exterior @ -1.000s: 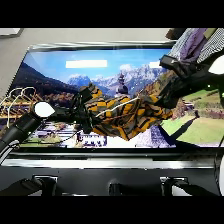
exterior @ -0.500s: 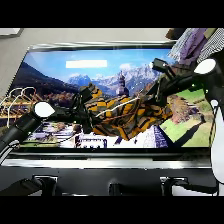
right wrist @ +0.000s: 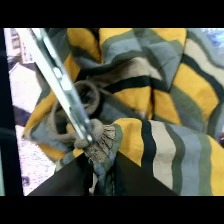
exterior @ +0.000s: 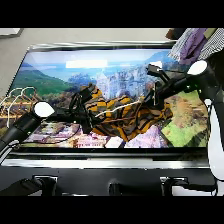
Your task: Fold the clothes and pants, and hang the long-sleeved shirts on hangers.
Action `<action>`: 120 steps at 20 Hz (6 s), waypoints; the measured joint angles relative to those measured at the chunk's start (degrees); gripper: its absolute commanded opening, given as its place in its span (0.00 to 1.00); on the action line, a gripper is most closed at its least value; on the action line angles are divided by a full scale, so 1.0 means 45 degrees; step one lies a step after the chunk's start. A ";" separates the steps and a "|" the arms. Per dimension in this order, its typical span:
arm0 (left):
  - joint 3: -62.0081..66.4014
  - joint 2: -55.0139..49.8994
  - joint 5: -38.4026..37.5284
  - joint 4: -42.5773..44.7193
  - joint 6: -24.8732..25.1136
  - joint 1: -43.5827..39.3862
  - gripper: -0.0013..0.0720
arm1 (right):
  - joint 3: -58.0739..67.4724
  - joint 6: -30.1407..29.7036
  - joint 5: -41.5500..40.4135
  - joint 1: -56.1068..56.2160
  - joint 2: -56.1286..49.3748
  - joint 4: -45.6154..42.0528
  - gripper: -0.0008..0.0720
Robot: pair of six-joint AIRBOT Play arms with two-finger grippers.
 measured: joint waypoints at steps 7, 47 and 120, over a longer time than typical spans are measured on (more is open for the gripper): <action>0.0000 0.0160 0.0709 -0.0068 -0.2487 0.0316 0.41 | 0.0000 0.0986 0.0170 0.0034 0.1583 -0.1501 0.05; 0.2059 -0.5790 0.5863 -0.4619 -1.0302 -0.2822 0.28 | -0.0005 0.7781 -0.0680 0.0034 0.3614 -0.3551 0.05; 0.3905 -0.4731 0.3347 0.0398 -1.1094 -0.0277 0.05 | -0.0005 1.1468 0.1632 0.4080 0.5591 -0.8310 0.05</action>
